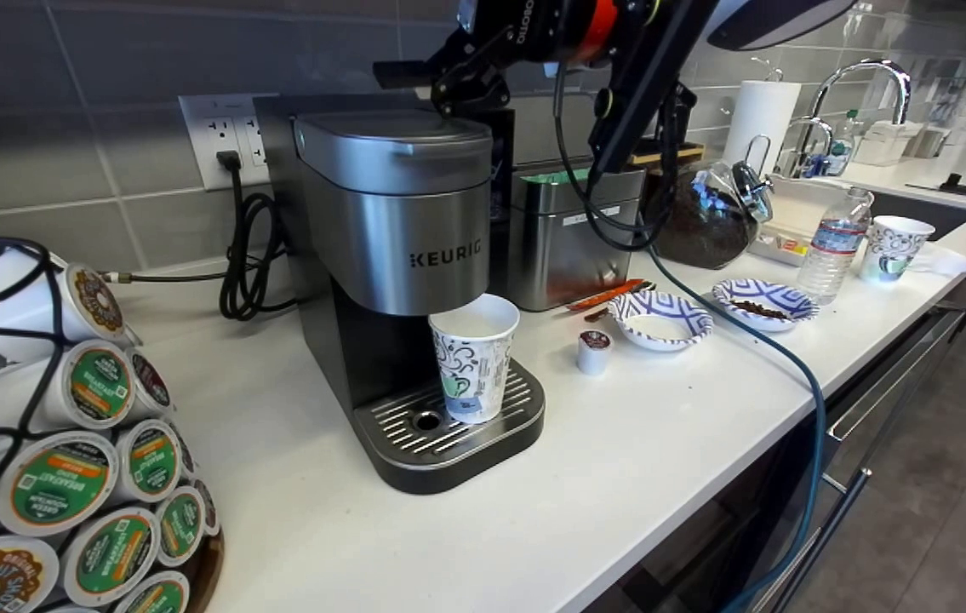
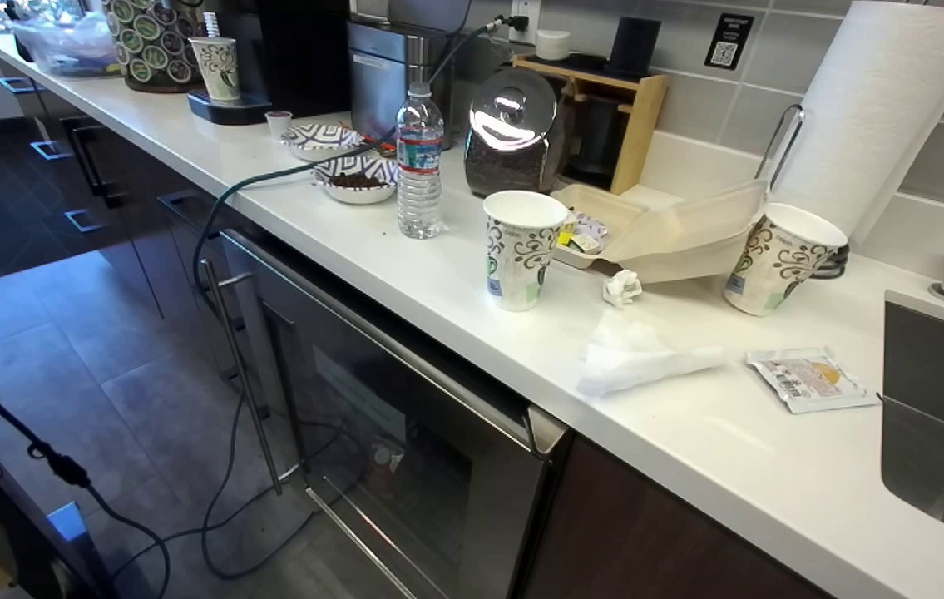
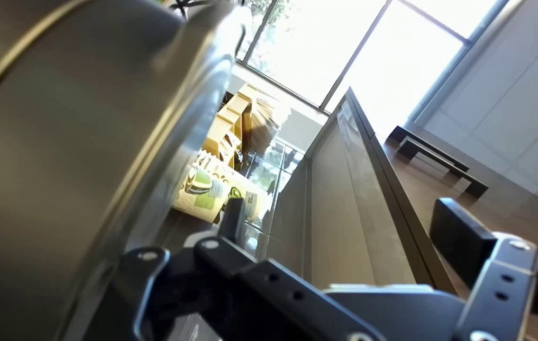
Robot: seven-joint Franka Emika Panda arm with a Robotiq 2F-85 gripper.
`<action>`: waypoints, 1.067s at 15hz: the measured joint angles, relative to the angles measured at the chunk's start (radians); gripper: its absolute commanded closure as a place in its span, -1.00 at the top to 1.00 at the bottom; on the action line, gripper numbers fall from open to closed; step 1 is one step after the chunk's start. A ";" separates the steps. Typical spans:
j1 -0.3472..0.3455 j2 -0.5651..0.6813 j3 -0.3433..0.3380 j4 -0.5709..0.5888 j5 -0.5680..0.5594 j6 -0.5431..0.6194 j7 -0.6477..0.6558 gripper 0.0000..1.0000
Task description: Close the lid on the coffeemaker.
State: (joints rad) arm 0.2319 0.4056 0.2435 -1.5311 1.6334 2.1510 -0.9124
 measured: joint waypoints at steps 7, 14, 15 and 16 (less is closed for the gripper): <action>0.019 -0.230 0.002 -0.323 0.257 0.083 -0.342 1.00; 0.065 -0.580 0.062 -0.668 0.687 0.310 -0.850 1.00; 0.065 -0.630 0.081 -0.709 0.762 0.345 -0.920 1.00; 0.065 -0.677 0.097 -0.747 0.814 0.368 -0.969 1.00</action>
